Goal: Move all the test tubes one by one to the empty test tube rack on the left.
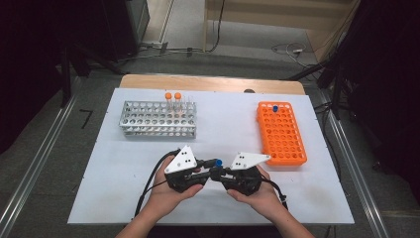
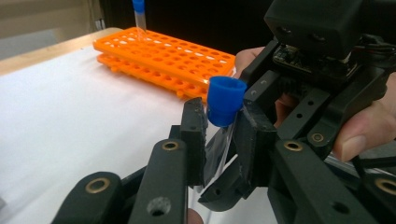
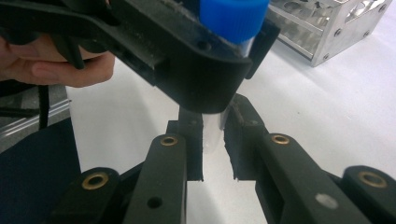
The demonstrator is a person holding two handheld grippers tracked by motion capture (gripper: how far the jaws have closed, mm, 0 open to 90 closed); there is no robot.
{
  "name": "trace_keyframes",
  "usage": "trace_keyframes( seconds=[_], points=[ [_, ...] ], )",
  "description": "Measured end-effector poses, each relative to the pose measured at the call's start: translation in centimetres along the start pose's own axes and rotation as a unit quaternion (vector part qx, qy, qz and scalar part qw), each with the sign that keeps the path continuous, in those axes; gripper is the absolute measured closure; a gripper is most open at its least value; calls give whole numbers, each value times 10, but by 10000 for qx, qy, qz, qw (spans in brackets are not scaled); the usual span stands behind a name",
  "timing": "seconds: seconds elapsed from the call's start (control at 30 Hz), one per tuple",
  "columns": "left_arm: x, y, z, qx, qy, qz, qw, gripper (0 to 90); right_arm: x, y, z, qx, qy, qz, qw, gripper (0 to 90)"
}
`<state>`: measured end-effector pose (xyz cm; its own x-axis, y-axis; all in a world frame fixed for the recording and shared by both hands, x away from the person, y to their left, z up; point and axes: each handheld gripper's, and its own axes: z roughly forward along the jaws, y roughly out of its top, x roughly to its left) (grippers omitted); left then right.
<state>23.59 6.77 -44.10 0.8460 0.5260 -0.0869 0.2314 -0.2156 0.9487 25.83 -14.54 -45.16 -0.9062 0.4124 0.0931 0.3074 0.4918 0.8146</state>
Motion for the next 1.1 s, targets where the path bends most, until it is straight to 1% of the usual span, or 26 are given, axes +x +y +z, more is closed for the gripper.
trace_keyframes(
  seconds=[0.13, 0.23, 0.3, 0.37, 0.43, 0.53, 0.6, 0.7, 0.77, 0.8, 0.83, 0.93, 0.97, 1.1],
  points=[
    [3, 1, -3, -101, -34, -83, 9999, 774, 0, 0, -2, -83, -11, -67, 9999, 747],
    [4, 1, -3, -105, -40, -78, 9999, 774, 0, 0, -3, -124, 4, -86, 9999, 743],
    [4, 1, -4, -138, -25, -93, 9999, 775, 0, 0, -3, -106, 8, -88, 9999, 716],
    [6, 2, -7, -191, -3, -143, 9997, 775, 0, -2, -3, -86, 16, -119, 9999, 610],
    [9, 3, -9, -206, 45, -163, 9996, 775, 2, -3, -4, -119, -60, -185, 9997, 460],
    [14, 3, -14, -256, 102, -226, 9994, 775, 0, -5, -8, -171, -51, -129, 9998, 264],
    [19, 3, -17, -273, 162, -260, 9992, 775, -3, -6, -13, -240, -39, -80, 9997, 176],
    [27, 4, -23, -298, 269, -318, 9987, 775, -10, -10, -24, -341, 9, 31, 9994, 92],
    [32, 5, -26, -313, 350, -338, 9983, 775, -15, -13, -33, -414, -68, 83, 9991, 46],
    [36, 5, -29, -341, 405, -373, 9979, 775, -18, -15, -36, -436, -96, 100, 9990, 10],
    [39, 6, -31, -352, 446, -382, 9977, 775, -22, -18, -41, -447, -102, 136, 9989, 0],
    [50, 8, -36, -405, 589, -438, 9965, 775, -31, -25, -52, -511, -362, 252, 9977, 0],
    [54, 9, -38, -416, 649, -435, 9961, 775, -33, -28, -56, -534, -398, 300, 9973, 0],
    [68, 14, -44, -454, 857, -479, 9941, 775, -41, -36, -71, -553, -608, 306, 9961, 0]
  ],
)
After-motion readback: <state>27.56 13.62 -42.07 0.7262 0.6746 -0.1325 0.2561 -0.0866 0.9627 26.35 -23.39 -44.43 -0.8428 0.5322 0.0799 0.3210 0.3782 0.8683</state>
